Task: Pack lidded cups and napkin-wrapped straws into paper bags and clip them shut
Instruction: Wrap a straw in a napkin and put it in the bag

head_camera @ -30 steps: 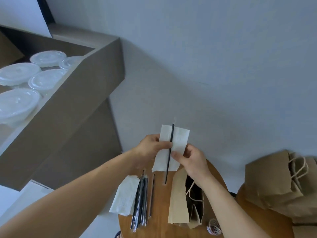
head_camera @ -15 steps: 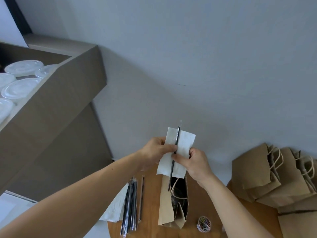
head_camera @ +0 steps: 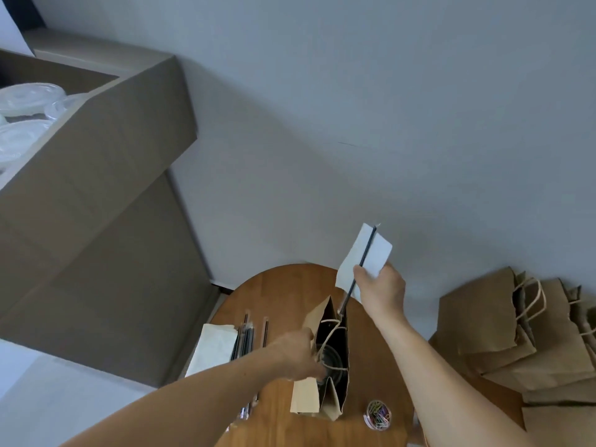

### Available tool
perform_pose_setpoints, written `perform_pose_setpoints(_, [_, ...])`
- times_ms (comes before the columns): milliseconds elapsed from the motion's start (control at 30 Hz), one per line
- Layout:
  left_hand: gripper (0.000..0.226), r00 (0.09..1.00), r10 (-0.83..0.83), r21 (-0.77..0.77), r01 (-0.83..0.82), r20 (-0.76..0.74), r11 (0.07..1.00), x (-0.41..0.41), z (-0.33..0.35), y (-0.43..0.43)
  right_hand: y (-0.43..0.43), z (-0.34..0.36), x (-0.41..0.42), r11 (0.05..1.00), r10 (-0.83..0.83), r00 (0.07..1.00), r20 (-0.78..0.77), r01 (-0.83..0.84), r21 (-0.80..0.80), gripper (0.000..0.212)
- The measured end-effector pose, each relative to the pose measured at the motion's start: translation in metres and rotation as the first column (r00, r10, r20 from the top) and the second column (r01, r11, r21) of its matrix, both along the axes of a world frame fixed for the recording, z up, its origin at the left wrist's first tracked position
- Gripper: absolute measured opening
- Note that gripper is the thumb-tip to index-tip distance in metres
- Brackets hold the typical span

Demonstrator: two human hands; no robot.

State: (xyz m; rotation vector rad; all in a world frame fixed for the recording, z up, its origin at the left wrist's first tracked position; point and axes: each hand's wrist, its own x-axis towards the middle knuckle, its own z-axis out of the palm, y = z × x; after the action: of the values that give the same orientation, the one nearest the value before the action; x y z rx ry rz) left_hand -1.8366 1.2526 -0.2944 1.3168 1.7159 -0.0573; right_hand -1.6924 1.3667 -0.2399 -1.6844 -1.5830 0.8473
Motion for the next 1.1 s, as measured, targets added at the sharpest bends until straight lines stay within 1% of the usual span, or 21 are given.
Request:
perform_pose_setpoints(67, [0.055, 0.997, 0.067, 0.025, -0.066, -0.046, 0.998, 0.006, -0.005, 0.000, -0.003, -0.012, -0.010, 0.999, 0.015, 1.000, 0.014, -0.014, -0.030, 0.026])
perform_pose_setpoints(133, [0.031, 0.990, 0.130, 0.063, -0.126, -0.053, 0.990, 0.006, -0.007, 0.001, -0.010, -0.021, -0.018, 0.999, 0.029, 0.999, 0.038, -0.027, -0.047, 0.027])
perform_pose_setpoints(167, [0.026, 0.984, 0.173, 0.065, -0.171, -0.030, 0.983, 0.005, -0.007, 0.000, -0.014, -0.025, -0.022, 0.998, 0.042, 0.998, 0.053, -0.039, -0.056, 0.027])
perform_pose_setpoints(200, [0.025, 0.976, 0.220, 0.054, -0.220, 0.004, 0.974, 0.003, -0.008, -0.001, -0.019, -0.028, -0.025, 0.996, 0.058, 0.995, 0.076, -0.053, -0.074, 0.027])
perform_pose_setpoints(267, [0.028, 0.956, 0.289, 0.033, -0.291, 0.049, 0.956, -0.001, -0.009, -0.003, -0.029, -0.032, -0.030, 0.988, 0.104, 0.986, 0.130, -0.088, -0.128, 0.026])
perform_pose_setpoints(367, [0.035, 0.937, 0.339, 0.021, -0.341, 0.082, 0.940, -0.007, -0.011, -0.004, -0.048, -0.036, -0.030, 0.963, 0.218, 0.958, 0.186, -0.181, -0.199, 0.020])
perform_pose_setpoints(433, [0.037, 0.926, 0.364, 0.016, -0.368, 0.102, 0.930, -0.010, -0.013, -0.004, -0.062, -0.039, -0.024, 0.936, 0.308, 0.921, 0.237, -0.248, -0.251, 0.018])
perform_pose_setpoints(500, [0.034, 0.909, 0.398, 0.013, -0.402, 0.128, 0.915, -0.014, -0.014, -0.003, -0.074, -0.044, -0.015, 0.904, 0.381, 0.874, 0.301, -0.285, -0.318, 0.014])
perform_pose_setpoints(567, [0.030, 0.896, 0.419, 0.014, -0.425, 0.144, 0.905, -0.015, -0.013, -0.004, -0.082, -0.049, -0.007, 0.880, 0.425, 0.829, 0.362, -0.285, -0.380, 0.006])
perform_pose_setpoints(633, [0.030, 0.892, 0.425, 0.017, -0.433, 0.155, 0.901, -0.016, -0.014, -0.007, -0.087, -0.059, -0.002, 0.844, 0.485, 0.779, 0.398, -0.298, -0.446, 0.015])
perform_pose_setpoints(733, [0.034, 0.883, 0.433, 0.006, -0.442, 0.183, 0.897, -0.015, -0.012, -0.011, -0.087, -0.077, -0.004, 0.762, 0.577, 0.708, 0.407, -0.287, -0.580, 0.028])
perform_pose_setpoints(833, [0.038, 0.870, 0.447, -0.011, -0.455, 0.208, 0.891, -0.014, -0.011, -0.014, -0.076, -0.094, -0.015, 0.695, 0.634, 0.657, 0.408, -0.252, -0.674, 0.027])
perform_pose_setpoints(967, [0.046, 0.875, 0.444, -0.007, -0.451, 0.194, 0.892, -0.014, -0.012, -0.018, -0.060, -0.119, -0.036, 0.663, 0.652, 0.635, 0.415, -0.211, -0.719, 0.026])
perform_pose_setpoints(1033, [0.048, 0.878, 0.441, -0.003, -0.448, 0.186, 0.894, -0.017, -0.013, -0.019, -0.056, -0.132, -0.040, 0.643, 0.659, 0.635, 0.404, -0.197, -0.740, 0.020])
perform_pose_setpoints(1100, [0.048, 0.878, 0.449, -0.003, -0.455, 0.164, 0.890, -0.023, -0.015, -0.020, -0.055, -0.141, -0.038, 0.643, 0.647, 0.640, 0.415, -0.165, -0.748, 0.014])
